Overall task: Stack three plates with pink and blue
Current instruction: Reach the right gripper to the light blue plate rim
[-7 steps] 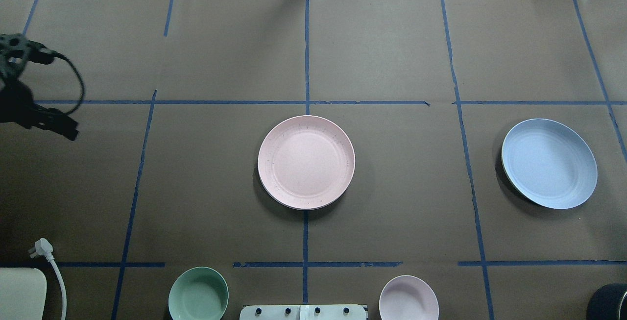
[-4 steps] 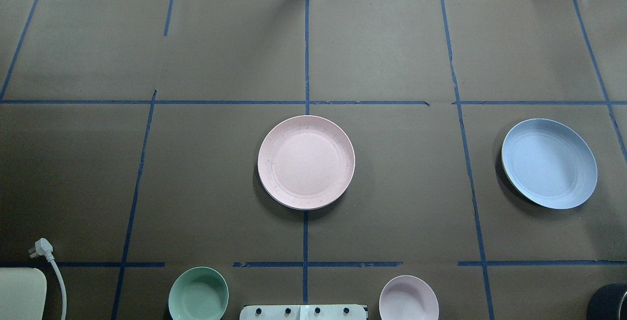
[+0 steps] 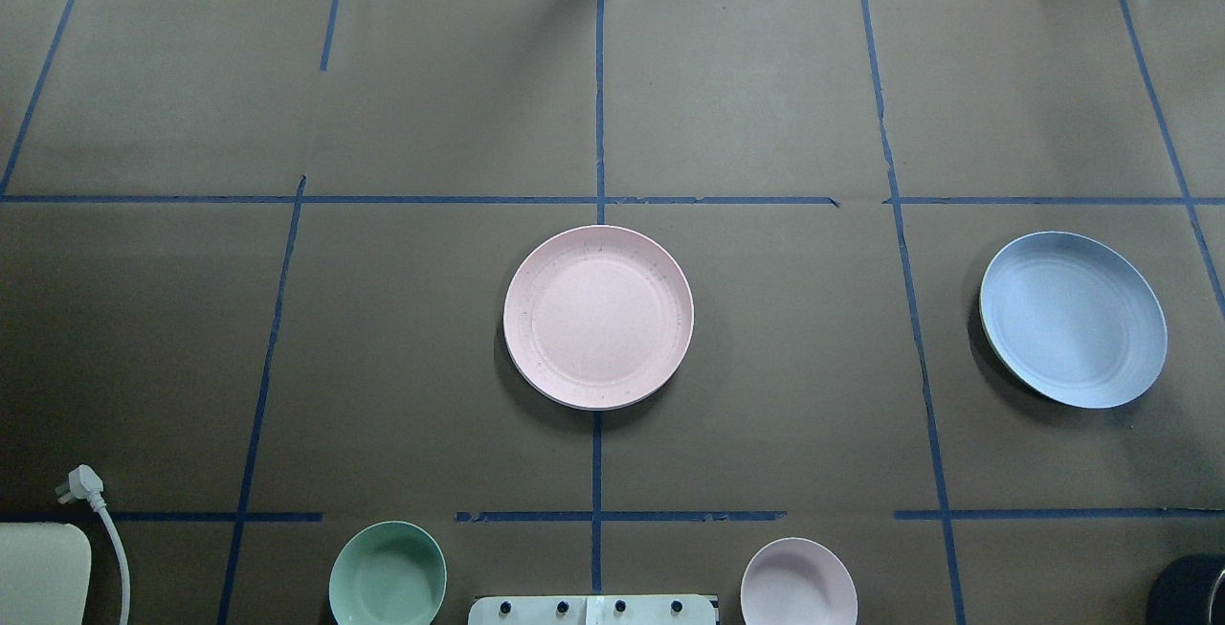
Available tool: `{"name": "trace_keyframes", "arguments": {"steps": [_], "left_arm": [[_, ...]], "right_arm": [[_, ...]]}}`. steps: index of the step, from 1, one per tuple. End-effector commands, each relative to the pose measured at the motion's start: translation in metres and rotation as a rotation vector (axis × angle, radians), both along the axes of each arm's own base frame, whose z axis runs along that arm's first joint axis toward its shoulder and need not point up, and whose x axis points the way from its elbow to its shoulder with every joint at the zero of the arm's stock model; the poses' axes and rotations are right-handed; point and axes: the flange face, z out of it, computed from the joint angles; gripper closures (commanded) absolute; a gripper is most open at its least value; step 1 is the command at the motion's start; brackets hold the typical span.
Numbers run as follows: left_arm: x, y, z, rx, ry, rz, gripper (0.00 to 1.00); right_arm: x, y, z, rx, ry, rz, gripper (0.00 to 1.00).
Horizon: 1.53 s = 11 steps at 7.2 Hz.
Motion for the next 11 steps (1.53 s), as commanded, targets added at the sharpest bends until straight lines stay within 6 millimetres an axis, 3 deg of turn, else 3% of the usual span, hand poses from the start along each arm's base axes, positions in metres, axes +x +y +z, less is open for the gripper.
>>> {"name": "trace_keyframes", "arguments": {"steps": [1,2,4,5,7,9,10,11], "left_arm": [[0.0,0.0,0.0,-0.002,0.01,-0.003,0.0],[0.0,0.0,0.0,-0.003,0.009,-0.004,0.0],[0.0,0.0,0.0,-0.003,0.009,-0.004,0.0],[0.0,0.0,-0.001,-0.001,0.01,-0.003,0.0],[0.0,0.001,0.0,-0.002,0.011,-0.003,0.0],[0.0,0.001,0.0,-0.002,0.011,-0.003,0.0],[0.0,0.001,0.0,-0.002,0.011,-0.003,0.0],[0.0,0.001,0.001,-0.004,0.011,-0.003,0.0]], "right_arm": [[-0.049,0.019,0.031,-0.004,-0.08,0.084,0.0],[-0.043,0.031,0.073,0.028,-0.099,0.083,0.0],[-0.032,0.042,0.127,0.019,-0.029,0.121,0.0],[-0.033,0.041,0.133,0.013,-0.017,0.123,0.0],[-0.041,0.039,0.136,0.0,-0.013,0.116,0.33],[-0.053,0.039,0.134,0.006,-0.016,0.089,0.27],[-0.055,0.04,0.134,0.006,-0.016,0.085,0.3],[-0.055,0.041,0.137,0.0,-0.014,0.083,0.65]]}}
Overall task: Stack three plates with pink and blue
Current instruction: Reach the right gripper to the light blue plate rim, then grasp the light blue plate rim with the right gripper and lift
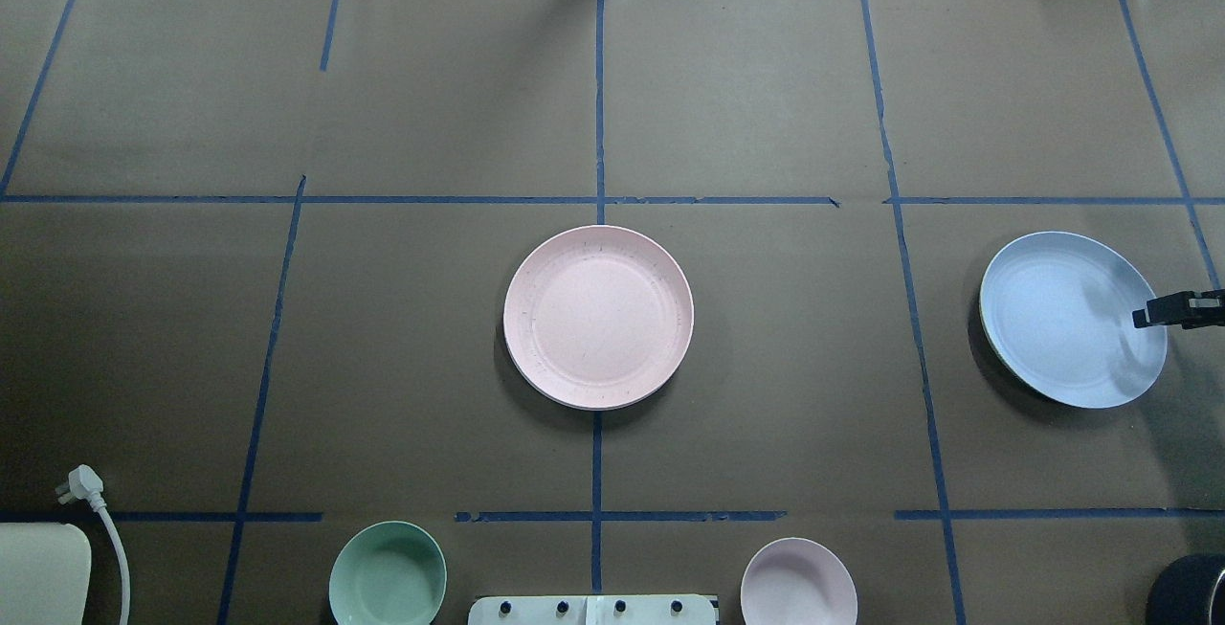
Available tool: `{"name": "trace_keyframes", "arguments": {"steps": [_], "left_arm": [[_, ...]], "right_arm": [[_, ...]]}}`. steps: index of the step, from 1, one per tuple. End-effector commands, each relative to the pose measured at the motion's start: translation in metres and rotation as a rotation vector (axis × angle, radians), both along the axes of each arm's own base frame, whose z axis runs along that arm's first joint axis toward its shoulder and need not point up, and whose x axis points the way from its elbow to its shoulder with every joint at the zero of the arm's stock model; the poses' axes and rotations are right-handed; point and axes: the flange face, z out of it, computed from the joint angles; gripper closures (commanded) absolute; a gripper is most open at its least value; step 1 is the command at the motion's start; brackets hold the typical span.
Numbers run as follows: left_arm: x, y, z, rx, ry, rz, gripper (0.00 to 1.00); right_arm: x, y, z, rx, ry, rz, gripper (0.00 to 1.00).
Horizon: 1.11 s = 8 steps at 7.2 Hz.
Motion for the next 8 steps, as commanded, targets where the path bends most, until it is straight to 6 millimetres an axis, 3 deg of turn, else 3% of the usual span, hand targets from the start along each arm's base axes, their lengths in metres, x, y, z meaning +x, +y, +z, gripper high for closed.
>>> {"name": "trace_keyframes", "arguments": {"steps": [1,2,5,6,8], "left_arm": [[0.0,0.0,0.0,0.0,0.0,0.0,0.0],[0.0,0.0,0.0,0.0,0.0,0.0,0.0],[0.0,0.0,0.0,0.0,0.0,0.0,0.0],[0.0,0.0,0.0,0.0,0.0,0.0,0.0],[0.0,0.0,0.001,-0.001,0.0,0.0,0.0]], "right_arm": [[-0.002,0.0,0.001,-0.001,-0.003,-0.006,0.93],[-0.002,0.0,0.0,-0.001,-0.007,-0.007,1.0],[-0.005,0.0,-0.021,0.006,-0.059,-0.032,1.0],[-0.01,-0.002,-0.055,-0.022,-0.137,-0.03,1.0],[-0.043,-0.053,-0.168,-0.098,-0.313,0.06,1.0]]}}
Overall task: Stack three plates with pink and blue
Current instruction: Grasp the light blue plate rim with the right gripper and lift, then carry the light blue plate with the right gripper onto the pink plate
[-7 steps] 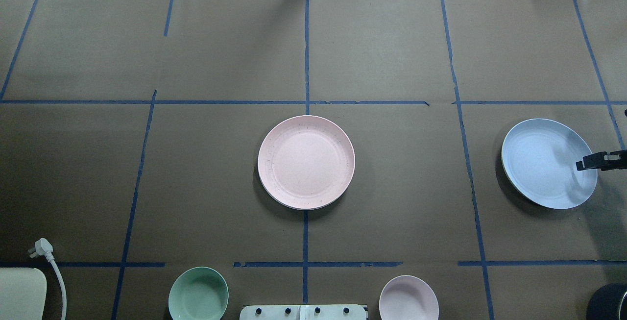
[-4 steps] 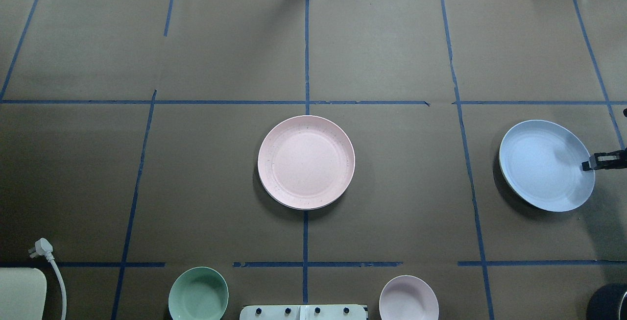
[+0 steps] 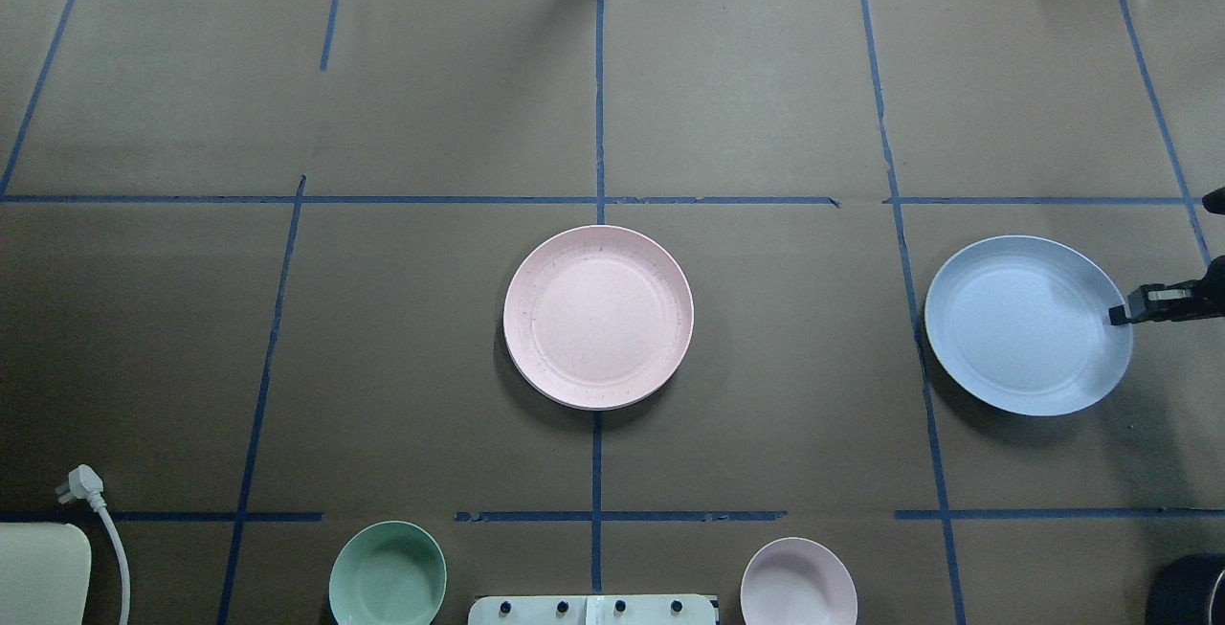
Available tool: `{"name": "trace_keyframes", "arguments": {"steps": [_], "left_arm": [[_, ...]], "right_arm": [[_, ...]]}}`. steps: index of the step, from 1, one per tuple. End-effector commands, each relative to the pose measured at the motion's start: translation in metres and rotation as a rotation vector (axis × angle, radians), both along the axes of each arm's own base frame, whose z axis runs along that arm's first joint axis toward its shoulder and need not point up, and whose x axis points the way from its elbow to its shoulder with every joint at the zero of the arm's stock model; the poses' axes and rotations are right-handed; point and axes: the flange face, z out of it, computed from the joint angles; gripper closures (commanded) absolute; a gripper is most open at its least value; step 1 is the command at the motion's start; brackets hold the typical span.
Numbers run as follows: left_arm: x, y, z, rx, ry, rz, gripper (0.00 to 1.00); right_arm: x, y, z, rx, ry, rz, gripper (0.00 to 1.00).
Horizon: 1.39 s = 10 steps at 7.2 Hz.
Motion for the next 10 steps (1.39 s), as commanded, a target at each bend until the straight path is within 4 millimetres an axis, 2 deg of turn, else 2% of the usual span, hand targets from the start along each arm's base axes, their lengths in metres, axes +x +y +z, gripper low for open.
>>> {"name": "trace_keyframes", "arguments": {"steps": [1,2,3,4,5,6,7,8,9,10], "left_arm": [[0.0,-0.001,-0.001,0.001,0.0,-0.001,0.0],[0.0,0.0,0.0,-0.001,0.0,-0.001,0.0],[0.0,0.0,0.0,-0.002,0.0,-0.001,0.0],[0.0,-0.001,0.0,-0.001,0.0,-0.001,0.0],[0.0,0.0,0.0,-0.002,0.0,-0.001,0.0],[0.001,-0.001,0.001,-0.004,0.0,0.001,0.0],[0.001,-0.001,0.003,-0.009,0.0,0.001,0.0],[0.0,-0.001,0.003,-0.009,0.0,-0.001,0.0],[0.0,-0.001,0.003,-0.009,0.0,-0.001,0.0],[0.001,-0.001,0.003,-0.009,0.0,0.001,0.0]], "right_arm": [[-0.058,-0.048,-0.118,-0.08,-0.161,0.042,1.0],[-0.099,-0.065,-0.163,-0.117,-0.176,0.035,1.0],[-0.148,-0.072,-0.214,-0.142,-0.173,0.053,1.0],[-0.203,-0.06,-0.255,-0.154,-0.155,0.088,1.0],[-0.244,-0.041,-0.289,-0.166,-0.146,0.1,1.0],[-0.276,-0.025,-0.307,-0.173,-0.129,0.122,1.0],[-0.301,-0.006,-0.308,-0.147,-0.117,0.13,1.0],[-0.319,0.008,-0.31,-0.138,-0.11,0.136,1.0],[-0.324,0.012,-0.308,-0.137,-0.106,0.136,1.0],[-0.325,0.014,-0.306,-0.139,-0.1,0.13,0.64]]}}
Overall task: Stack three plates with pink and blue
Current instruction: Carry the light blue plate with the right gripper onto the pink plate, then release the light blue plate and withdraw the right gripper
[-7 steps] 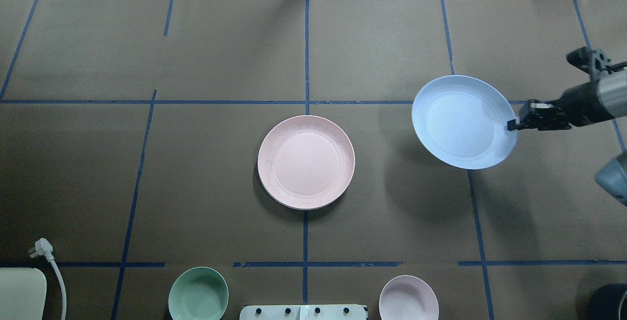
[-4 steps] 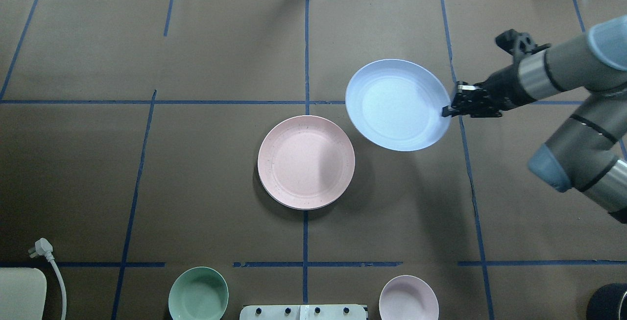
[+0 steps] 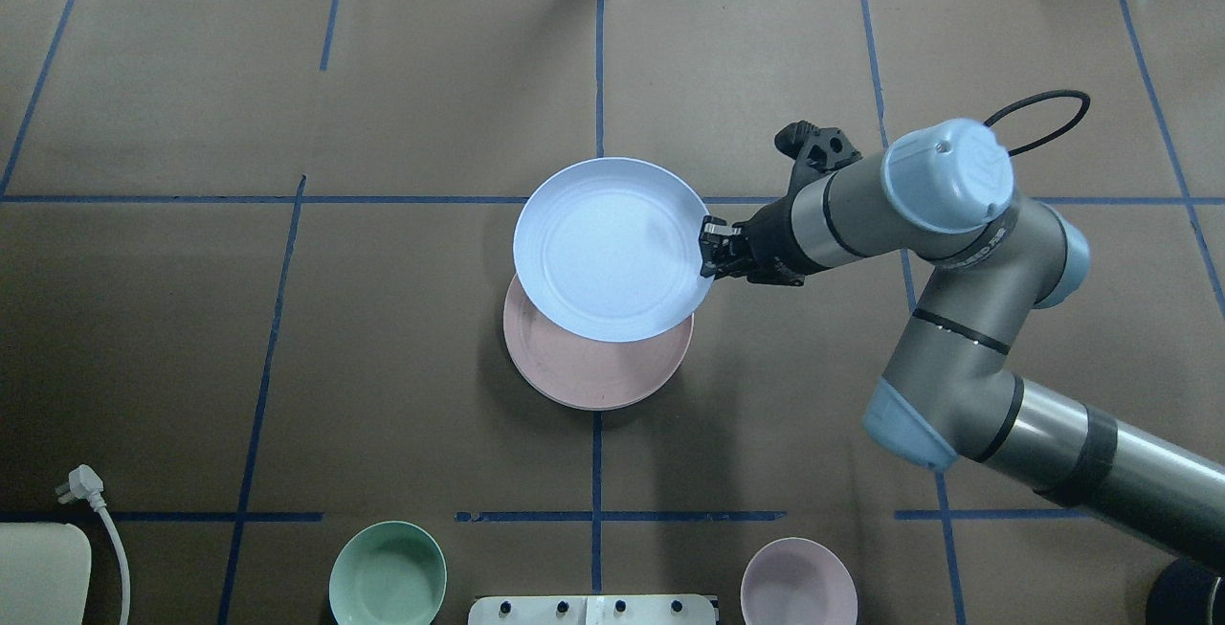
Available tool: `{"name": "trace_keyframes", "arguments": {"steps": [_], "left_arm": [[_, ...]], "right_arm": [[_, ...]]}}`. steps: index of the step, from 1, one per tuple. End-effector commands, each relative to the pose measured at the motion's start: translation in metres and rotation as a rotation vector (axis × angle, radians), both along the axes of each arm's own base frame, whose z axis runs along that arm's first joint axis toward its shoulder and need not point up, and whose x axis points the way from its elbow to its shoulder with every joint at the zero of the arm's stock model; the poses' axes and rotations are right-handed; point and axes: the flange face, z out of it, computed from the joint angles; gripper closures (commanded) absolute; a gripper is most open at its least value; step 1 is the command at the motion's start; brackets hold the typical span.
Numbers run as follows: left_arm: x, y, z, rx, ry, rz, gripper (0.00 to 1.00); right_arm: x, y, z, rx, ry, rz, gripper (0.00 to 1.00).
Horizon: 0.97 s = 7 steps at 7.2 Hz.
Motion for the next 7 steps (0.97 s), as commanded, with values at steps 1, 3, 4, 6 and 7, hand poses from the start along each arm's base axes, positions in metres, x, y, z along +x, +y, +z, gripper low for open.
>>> {"name": "trace_keyframes", "arguments": {"steps": [1,3,4,6,7], "left_arm": [[0.0,0.0,0.0,0.0,0.0,0.001,0.0],[0.0,0.0,0.0,0.0,0.0,0.001,0.0],[0.0,0.0,0.0,0.0,0.0,0.001,0.0],[0.001,-0.007,-0.007,-0.003,-0.004,-0.015,0.0],[0.0,-0.009,-0.009,-0.043,-0.017,-0.052,0.0]], "right_arm": [[-0.01,0.01,0.006,0.013,0.02,0.001,0.01],[-0.01,0.011,0.006,0.012,0.018,-0.003,0.0],[-0.008,0.01,0.007,0.014,0.019,-0.006,0.0],[0.026,-0.032,0.03,0.041,0.185,-0.081,0.0],[0.071,-0.067,0.046,0.118,0.276,-0.178,0.0]]}}
